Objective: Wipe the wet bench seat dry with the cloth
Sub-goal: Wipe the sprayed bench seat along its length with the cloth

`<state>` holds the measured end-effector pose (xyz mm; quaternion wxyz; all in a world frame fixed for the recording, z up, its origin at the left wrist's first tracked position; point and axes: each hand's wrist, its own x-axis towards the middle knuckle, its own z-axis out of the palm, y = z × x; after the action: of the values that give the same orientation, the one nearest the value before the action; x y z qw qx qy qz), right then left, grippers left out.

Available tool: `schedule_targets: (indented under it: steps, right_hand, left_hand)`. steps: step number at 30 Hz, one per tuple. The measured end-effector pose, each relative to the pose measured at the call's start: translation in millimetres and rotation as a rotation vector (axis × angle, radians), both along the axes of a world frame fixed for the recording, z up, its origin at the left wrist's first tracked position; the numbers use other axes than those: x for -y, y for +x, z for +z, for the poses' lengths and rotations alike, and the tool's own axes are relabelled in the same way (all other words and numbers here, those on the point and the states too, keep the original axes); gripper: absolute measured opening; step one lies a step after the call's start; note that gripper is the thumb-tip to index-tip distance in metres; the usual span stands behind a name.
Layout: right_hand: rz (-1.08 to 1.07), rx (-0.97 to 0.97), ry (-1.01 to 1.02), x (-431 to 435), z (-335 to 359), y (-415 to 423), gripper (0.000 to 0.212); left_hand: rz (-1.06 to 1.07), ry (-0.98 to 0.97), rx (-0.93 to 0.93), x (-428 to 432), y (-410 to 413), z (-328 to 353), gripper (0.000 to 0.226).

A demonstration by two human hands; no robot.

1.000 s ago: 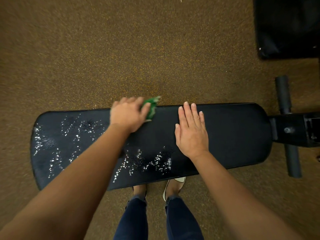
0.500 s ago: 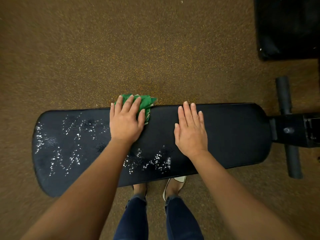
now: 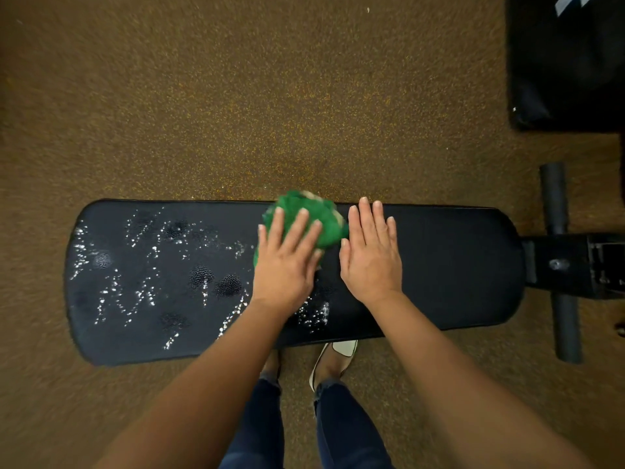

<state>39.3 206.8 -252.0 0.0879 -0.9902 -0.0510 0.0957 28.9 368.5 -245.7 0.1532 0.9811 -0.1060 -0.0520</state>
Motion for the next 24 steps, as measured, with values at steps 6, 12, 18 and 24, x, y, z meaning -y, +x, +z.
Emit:
schedule_targets:
  steps: [6,12,18,24]
  right_hand:
    - [0.004,-0.008,0.001,0,0,0,0.059]
    - [0.033,-0.002,0.013,4,1,0,0.059]
    - [0.039,0.012,0.016,16,0,-15,0.059]
    - [0.02,0.008,0.037,16,1,-18,0.059]
  left_hand:
    - [-0.027,0.097,0.046,-38,6,-2,0.045]
    - [0.015,0.104,-0.004,2,-26,3,0.05]
    - [0.188,0.131,0.003,-14,1,-1,0.06]
    - [-0.159,0.074,0.044,-28,-28,2,0.048]
